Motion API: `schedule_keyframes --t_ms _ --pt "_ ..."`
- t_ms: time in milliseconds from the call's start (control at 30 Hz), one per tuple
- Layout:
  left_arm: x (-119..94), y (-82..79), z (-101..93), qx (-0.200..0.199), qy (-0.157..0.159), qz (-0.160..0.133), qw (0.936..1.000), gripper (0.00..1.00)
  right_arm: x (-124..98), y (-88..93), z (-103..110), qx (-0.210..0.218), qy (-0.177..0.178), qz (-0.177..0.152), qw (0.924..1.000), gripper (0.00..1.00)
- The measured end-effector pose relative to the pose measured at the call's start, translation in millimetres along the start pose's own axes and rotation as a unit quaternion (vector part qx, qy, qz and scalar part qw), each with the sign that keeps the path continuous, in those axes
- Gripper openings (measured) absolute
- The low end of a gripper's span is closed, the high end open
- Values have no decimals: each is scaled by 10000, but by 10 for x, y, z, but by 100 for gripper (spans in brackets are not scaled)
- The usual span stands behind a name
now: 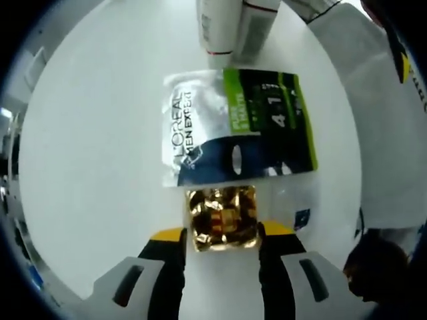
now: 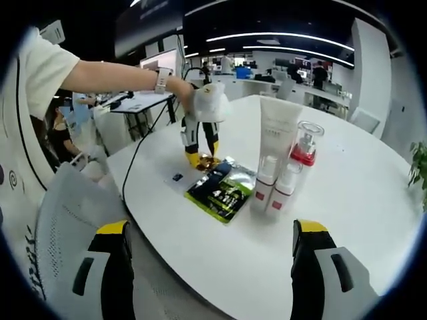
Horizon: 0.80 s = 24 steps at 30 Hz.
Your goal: Arrange the skincare products in the storage area until every visible bottle or jar stands upright without overlapping.
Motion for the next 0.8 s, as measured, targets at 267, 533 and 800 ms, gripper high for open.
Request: schedule_keyframes --t_ms 267,533,800 --pt "-92 3 -1 -25 -89 -67 9999 47 -4 -4 12 -5 6 -37 10000 100" --pt "-150 -26 -50 -90 -138 -204 9997 51 -19 -1 19 -6 20 -71 10000 100" --pt "-241 -34 -128 -201 -250 -392 9987 58 -38 13 26 -6 8 -69 10000 100"
Point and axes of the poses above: the point that each gripper's makers call its tool centre point, and the gripper's own axes: x roughly forward along the fingers, z roughly to its left, y roughly out of its underside, the point moved 9 cm from there along -x, roughly backward along the fingers, and after that the axes turned 9 degrees about -y, right-handed, at the moved point
